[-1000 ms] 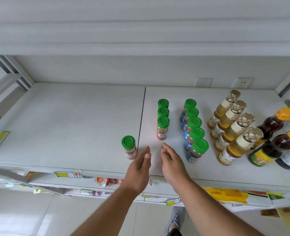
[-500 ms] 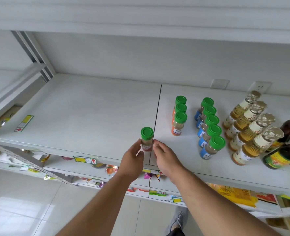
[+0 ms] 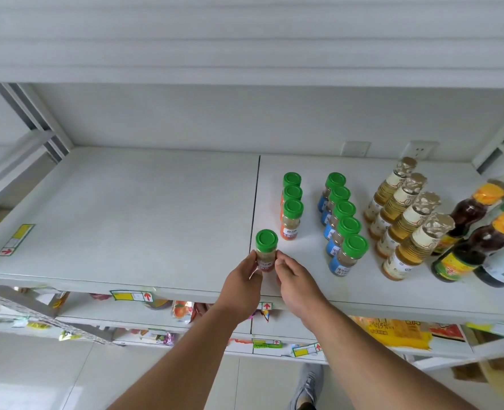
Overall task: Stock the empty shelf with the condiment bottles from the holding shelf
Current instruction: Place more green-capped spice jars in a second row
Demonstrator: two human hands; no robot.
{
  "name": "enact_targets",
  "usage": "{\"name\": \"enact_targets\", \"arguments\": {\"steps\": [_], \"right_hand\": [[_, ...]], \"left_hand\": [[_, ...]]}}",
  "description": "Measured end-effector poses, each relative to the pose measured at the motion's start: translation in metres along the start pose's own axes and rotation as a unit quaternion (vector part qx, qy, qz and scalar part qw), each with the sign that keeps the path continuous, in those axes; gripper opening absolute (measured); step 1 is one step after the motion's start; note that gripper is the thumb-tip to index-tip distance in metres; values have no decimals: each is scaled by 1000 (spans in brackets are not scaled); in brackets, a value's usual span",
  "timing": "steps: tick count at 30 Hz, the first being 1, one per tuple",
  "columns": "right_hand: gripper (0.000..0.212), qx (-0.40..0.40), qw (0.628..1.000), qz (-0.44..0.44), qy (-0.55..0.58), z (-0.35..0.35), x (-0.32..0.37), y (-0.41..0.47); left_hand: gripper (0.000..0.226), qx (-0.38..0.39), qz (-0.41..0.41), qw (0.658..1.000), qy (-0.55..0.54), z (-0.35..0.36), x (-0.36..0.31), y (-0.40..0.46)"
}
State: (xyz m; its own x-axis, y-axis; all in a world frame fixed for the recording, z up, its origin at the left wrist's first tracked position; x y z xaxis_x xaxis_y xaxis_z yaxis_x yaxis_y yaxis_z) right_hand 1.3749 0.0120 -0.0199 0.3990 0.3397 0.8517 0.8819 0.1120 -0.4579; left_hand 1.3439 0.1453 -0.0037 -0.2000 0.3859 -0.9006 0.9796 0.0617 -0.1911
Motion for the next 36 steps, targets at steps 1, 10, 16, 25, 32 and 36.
{"name": "enact_targets", "arguments": {"steps": [1,10,16,25,32,36], "right_hand": [[43,-7,1000,3,2,-5,-3,-1],[42,-55,998,19,21,-40,-18,-15],[45,-61,998,23,21,-49,-15,-29],[43,-54,998,12,16,-50,-8,-35],[41,-51,998,13,19,-50,-9,-32],[40,-51,998,10,26,-49,-12,-30]], "left_hand": [[53,6,-1,1000,-2,5,-2,1],[53,48,5,999,5,41,-10,1],[54,42,5,999,17,42,-10,-3],[54,45,10,999,15,40,-8,-5],[56,49,43,998,19,42,-11,-1],[59,43,50,998,8,42,-11,-1]]}}
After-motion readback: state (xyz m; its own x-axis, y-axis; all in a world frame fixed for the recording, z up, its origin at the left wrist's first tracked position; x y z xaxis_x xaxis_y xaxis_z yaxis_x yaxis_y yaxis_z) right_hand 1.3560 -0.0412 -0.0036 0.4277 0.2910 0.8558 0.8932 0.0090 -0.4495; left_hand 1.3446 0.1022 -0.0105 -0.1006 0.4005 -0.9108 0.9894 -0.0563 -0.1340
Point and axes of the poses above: each hand's wrist, its own y-axis towards the middle knuckle, its own z-axis out of the palm, x = y × z, the point moved 5 cm from there along y, towards the middle knuckle, and after that the axes turned 7 degrees about z, right-handed, at the moved point
